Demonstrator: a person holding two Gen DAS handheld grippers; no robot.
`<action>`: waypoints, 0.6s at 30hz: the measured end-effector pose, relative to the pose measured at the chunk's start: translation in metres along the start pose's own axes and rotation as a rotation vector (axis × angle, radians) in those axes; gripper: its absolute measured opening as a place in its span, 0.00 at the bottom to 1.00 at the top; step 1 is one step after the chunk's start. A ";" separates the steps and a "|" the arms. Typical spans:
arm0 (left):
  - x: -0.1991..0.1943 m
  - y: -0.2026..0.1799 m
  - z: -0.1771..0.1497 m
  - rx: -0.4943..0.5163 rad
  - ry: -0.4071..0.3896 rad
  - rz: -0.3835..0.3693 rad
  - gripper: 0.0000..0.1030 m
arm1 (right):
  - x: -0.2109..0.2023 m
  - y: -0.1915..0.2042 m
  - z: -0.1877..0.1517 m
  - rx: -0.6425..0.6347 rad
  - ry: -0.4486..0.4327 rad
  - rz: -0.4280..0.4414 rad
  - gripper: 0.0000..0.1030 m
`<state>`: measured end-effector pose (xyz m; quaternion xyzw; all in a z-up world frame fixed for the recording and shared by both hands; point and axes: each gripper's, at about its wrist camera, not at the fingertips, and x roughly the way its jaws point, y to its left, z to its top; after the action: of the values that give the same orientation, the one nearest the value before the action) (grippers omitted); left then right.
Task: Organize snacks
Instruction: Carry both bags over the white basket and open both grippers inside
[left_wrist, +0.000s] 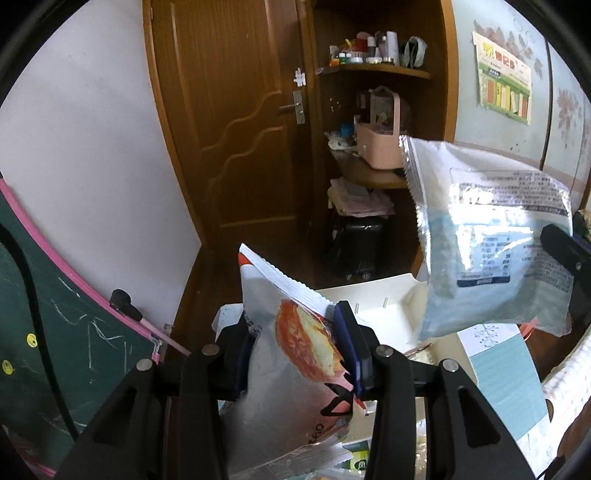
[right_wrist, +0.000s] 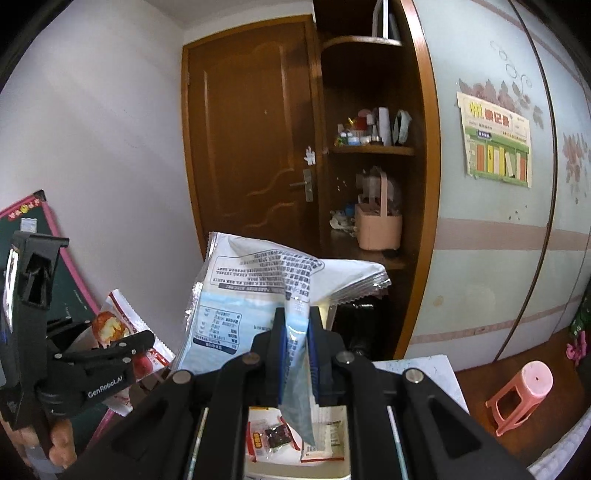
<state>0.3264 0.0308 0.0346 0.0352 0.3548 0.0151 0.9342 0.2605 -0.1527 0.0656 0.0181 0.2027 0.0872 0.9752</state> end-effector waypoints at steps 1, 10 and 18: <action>0.004 -0.002 -0.001 0.001 0.005 0.004 0.39 | 0.005 -0.001 -0.003 0.007 0.013 -0.001 0.10; 0.034 -0.015 0.004 0.002 0.032 0.025 0.41 | 0.042 -0.006 -0.023 0.048 0.114 0.010 0.10; 0.036 -0.020 -0.005 0.000 0.013 0.012 0.99 | 0.056 0.006 -0.040 -0.008 0.220 0.043 0.25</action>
<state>0.3496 0.0133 0.0054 0.0373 0.3606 0.0209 0.9317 0.2940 -0.1369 0.0077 0.0091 0.3078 0.1104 0.9450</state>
